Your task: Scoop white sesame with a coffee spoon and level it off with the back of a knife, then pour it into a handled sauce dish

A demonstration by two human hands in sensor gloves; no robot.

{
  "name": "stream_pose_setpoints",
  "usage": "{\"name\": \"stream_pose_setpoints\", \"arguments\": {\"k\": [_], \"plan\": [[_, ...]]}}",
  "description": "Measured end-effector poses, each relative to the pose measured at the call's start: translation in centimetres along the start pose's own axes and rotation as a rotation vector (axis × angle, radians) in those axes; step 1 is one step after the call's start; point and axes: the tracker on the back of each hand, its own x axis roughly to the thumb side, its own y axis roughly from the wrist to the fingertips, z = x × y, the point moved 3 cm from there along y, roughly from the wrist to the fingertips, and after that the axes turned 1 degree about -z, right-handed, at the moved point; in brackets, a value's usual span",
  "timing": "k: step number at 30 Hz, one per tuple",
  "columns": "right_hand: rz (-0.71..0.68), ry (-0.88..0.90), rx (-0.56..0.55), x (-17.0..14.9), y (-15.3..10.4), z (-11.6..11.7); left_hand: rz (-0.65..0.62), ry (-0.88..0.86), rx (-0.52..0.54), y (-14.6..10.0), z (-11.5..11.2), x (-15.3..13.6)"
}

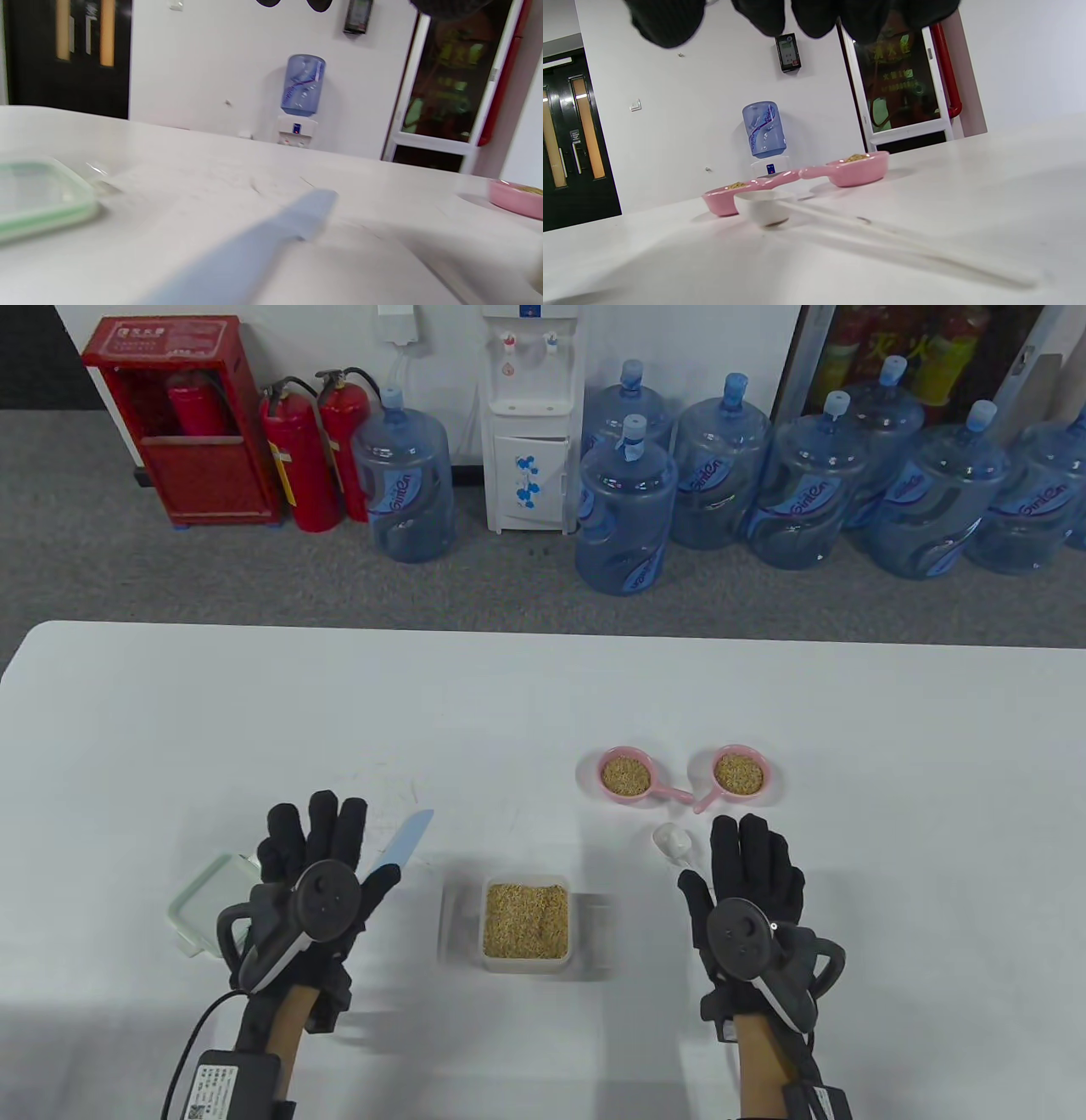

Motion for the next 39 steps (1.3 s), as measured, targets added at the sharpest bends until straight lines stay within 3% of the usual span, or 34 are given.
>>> {"name": "stream_pose_setpoints", "arguments": {"k": [6,10,17,26,39], "plan": [[-0.001,0.014,0.023,0.1,0.1,0.2,0.143,0.049,0.012,0.3,2.7,-5.7],[-0.007,0.011,0.041,0.3,0.2,0.6,0.258,0.112,-0.039,0.6,2.9,-9.5],[-0.006,0.02,0.043,0.3,0.2,0.6,0.377,0.111,-0.314,1.2,-1.9,-13.2],[0.01,0.032,0.051,-0.1,0.3,0.6,0.375,0.096,-0.56,2.4,-5.8,-14.1],[0.017,0.036,0.059,-0.3,0.4,0.5,0.193,0.223,-0.424,2.7,-6.7,-14.0]]}}
